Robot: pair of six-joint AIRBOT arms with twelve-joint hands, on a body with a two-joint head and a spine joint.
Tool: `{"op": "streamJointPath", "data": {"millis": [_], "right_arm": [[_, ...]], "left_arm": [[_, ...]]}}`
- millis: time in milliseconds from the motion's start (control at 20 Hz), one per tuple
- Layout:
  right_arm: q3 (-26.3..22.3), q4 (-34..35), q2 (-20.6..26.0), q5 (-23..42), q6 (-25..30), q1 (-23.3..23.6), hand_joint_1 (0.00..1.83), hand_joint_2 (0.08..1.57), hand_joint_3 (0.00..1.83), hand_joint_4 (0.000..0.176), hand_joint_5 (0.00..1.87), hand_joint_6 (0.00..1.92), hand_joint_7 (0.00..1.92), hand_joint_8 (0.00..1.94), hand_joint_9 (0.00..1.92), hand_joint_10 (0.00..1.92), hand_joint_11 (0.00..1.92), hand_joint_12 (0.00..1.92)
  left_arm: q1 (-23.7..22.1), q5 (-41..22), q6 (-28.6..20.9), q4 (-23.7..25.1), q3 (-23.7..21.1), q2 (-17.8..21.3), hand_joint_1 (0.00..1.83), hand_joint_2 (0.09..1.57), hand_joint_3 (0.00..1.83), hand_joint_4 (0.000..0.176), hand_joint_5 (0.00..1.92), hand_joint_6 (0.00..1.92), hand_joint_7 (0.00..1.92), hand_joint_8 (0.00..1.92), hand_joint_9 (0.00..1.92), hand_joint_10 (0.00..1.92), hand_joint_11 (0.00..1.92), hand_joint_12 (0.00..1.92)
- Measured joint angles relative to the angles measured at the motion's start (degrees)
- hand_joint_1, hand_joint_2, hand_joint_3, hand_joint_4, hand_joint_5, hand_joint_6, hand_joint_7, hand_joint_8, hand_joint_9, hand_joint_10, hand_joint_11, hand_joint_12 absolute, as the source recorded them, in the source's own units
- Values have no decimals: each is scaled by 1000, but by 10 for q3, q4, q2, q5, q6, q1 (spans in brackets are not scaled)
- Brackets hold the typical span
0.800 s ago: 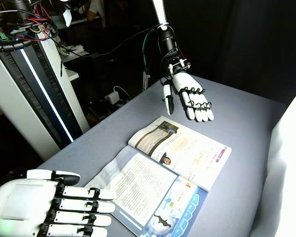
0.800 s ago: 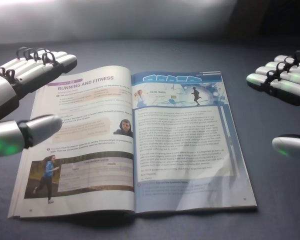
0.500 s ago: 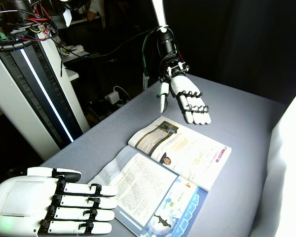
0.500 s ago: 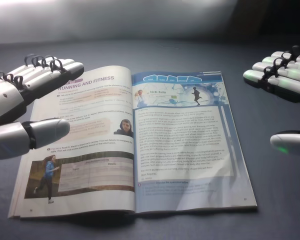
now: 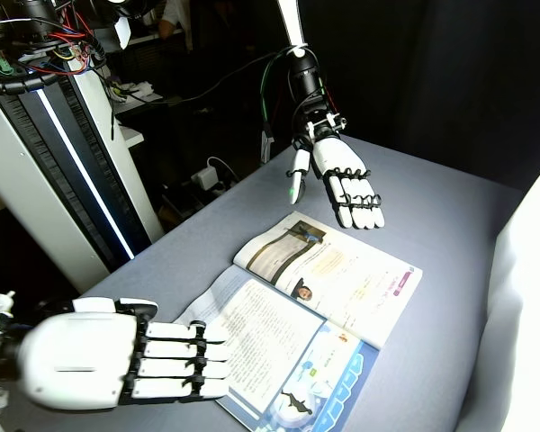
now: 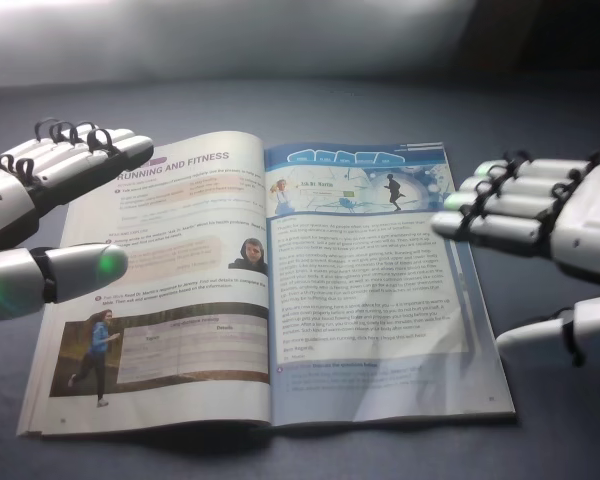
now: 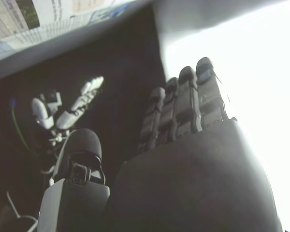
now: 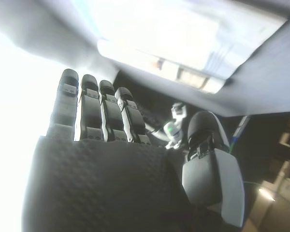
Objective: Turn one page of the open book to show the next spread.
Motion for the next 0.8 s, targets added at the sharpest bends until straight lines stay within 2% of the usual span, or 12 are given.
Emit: {"op": "streamJointPath", "data": {"millis": [150, 350, 450, 550, 600, 750, 800], "right_arm": [[14, -39, -21, -31, 34, 1, 0, 1162, 0, 0, 0, 0, 0, 0, 0, 0, 0, 0], [20, -59, -38, -53, 42, 1, 0, 1146, 0, 0, 0, 0, 0, 0, 0, 0, 0, 0], [28, -81, -47, -59, 66, 1, 0, 1133, 0, 0, 0, 0, 0, 0, 0, 0, 0, 0], [42, -96, -58, -59, 99, -1, 0, 1124, 0, 0, 0, 0, 0, 0, 0, 0, 0, 0], [47, -101, -64, -59, 110, -5, 0, 1110, 0, 0, 0, 0, 0, 0, 0, 0, 0, 0], [56, -106, -79, -62, 115, -14, 0, 1102, 0, 0, 0, 0, 0, 0, 0, 0, 0, 0], [59, -106, -85, -61, 116, -15, 0, 1093, 0, 0, 0, 0, 0, 0, 0, 0, 0, 0]], "left_arm": [[26, -5, 0, -17, -6, 2, 0, 1396, 4, 0, 0, 0, 0, 0, 0, 0, 0, 0], [45, -11, 0, -35, -13, 2, 0, 1380, 0, 4, 0, 0, 0, 0, 0, 0, 0, 0], [51, -13, 0, -38, -14, 2, 0, 1365, 0, 3, 0, 0, 0, 0, 0, 0, 0, 0], [54, -13, 0, -40, -14, 2, 0, 1362, 0, 13, 0, 0, 0, 0, 0, 0, 0, 0], [54, -13, 0, -40, -14, 2, 0, 1367, 0, 10, 0, 0, 0, 0, 0, 0, 0, 0], [56, -14, 0, -41, -14, 2, 0, 1355, 0, 15, 0, 0, 0, 0, 0, 0, 0, 0], [57, -15, 0, -40, -14, 2, 0, 1348, 0, 9, 0, 0, 0, 0, 0, 0, 0, 0]]}}
